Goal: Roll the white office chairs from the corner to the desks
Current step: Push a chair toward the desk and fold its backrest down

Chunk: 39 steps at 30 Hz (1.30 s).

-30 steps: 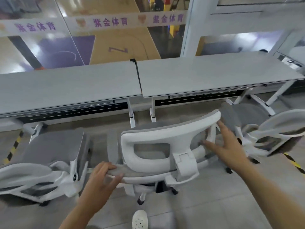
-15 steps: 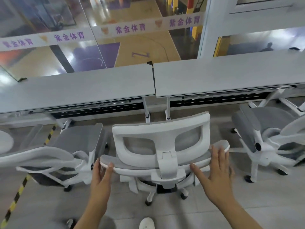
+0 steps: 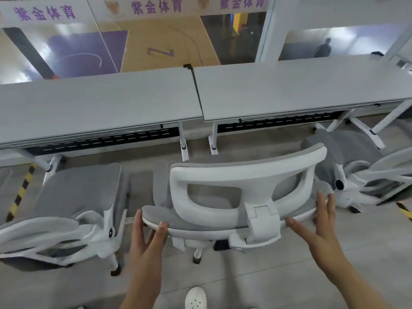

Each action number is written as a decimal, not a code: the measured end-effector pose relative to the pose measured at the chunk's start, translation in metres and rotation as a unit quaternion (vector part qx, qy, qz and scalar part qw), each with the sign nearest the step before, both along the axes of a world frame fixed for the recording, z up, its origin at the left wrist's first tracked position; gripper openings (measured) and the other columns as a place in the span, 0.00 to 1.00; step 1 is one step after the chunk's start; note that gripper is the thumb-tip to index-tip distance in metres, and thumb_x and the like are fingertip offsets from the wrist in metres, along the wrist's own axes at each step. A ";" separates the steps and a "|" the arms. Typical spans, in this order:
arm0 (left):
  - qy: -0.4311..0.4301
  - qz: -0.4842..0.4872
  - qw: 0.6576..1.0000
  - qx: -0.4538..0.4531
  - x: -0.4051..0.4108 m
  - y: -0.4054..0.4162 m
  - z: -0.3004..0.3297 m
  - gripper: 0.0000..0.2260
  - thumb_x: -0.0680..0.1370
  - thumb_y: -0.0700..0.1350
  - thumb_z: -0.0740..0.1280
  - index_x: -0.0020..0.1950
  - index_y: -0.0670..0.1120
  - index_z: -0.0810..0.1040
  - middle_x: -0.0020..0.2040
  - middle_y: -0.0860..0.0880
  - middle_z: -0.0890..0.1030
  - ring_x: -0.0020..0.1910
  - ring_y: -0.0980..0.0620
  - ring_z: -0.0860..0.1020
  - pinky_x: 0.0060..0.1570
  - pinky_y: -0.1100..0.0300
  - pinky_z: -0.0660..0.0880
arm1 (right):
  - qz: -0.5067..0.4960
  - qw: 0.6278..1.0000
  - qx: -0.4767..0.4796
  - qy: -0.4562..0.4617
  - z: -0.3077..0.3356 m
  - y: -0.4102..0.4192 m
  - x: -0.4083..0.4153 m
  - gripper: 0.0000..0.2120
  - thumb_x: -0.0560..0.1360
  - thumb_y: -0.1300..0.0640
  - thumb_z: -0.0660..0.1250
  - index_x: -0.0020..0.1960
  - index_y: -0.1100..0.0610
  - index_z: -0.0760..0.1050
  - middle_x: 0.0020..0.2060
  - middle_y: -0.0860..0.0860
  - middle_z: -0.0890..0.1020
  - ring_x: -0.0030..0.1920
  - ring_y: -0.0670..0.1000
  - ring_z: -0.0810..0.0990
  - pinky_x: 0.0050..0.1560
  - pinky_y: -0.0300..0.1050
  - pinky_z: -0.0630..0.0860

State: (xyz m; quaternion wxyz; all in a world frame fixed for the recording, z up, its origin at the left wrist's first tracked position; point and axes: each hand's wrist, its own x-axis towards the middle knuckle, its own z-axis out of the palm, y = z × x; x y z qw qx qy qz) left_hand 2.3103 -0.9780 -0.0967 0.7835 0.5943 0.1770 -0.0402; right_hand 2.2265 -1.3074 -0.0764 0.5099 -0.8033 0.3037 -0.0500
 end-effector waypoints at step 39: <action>0.029 0.112 0.992 0.043 0.030 -0.016 0.019 0.19 0.76 0.32 0.67 0.65 0.45 0.72 0.65 0.43 0.75 0.46 0.56 0.76 0.30 0.72 0.75 | -0.025 0.997 -0.064 -0.026 -0.002 0.013 0.039 0.25 0.62 0.33 0.63 0.58 0.35 0.67 0.75 0.34 0.44 0.63 0.18 0.43 0.71 0.64 0.58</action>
